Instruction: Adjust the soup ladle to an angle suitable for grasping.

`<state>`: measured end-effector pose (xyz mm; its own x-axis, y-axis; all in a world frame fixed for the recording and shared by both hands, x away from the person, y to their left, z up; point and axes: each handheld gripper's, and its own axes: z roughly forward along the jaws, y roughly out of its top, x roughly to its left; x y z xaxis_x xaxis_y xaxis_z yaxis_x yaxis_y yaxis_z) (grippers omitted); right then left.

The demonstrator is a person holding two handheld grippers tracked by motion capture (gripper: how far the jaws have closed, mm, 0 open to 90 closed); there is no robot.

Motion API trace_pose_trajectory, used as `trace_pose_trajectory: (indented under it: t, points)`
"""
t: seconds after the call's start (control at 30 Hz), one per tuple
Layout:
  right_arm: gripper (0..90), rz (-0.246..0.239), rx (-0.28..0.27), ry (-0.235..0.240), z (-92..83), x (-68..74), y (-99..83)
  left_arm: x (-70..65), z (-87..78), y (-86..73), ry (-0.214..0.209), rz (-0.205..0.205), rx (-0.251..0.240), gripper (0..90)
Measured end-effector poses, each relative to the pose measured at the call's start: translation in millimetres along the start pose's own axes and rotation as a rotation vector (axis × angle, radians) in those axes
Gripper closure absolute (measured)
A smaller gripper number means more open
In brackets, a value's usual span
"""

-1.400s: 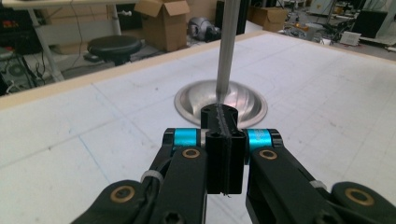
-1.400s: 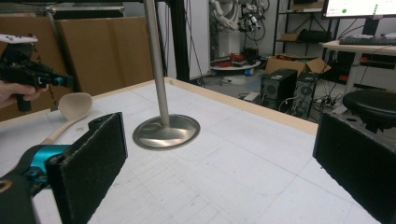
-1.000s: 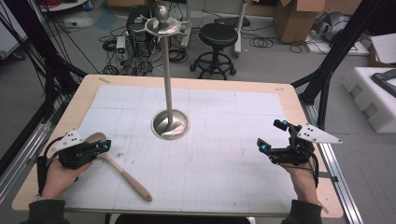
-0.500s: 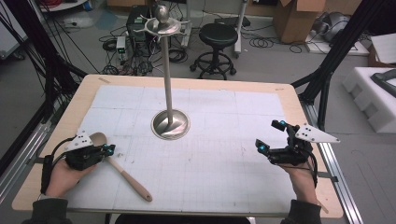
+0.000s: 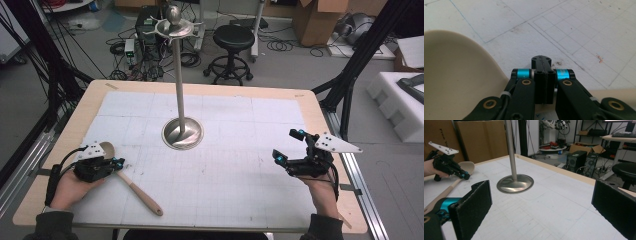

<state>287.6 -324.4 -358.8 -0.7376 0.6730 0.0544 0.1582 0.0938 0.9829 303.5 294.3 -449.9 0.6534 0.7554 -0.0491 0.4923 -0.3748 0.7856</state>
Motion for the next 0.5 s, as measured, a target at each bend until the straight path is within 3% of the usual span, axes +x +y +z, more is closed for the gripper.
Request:
trace_pose_trajectory:
  t: [0.17, 0.5]
  points:
    - [2.0, -0.001, 0.001, 0.001, 0.2, 0.2, -0.2, -0.9, -1.8, 1.1, 0.008, -0.016, 0.025, 90.0]
    - [2.0, 0.007, 0.002, 0.001, 0.1, -1.6, -1.9, -4.9, -7.2, -1.2, 0.037, 0.009, 0.029, 90.0]
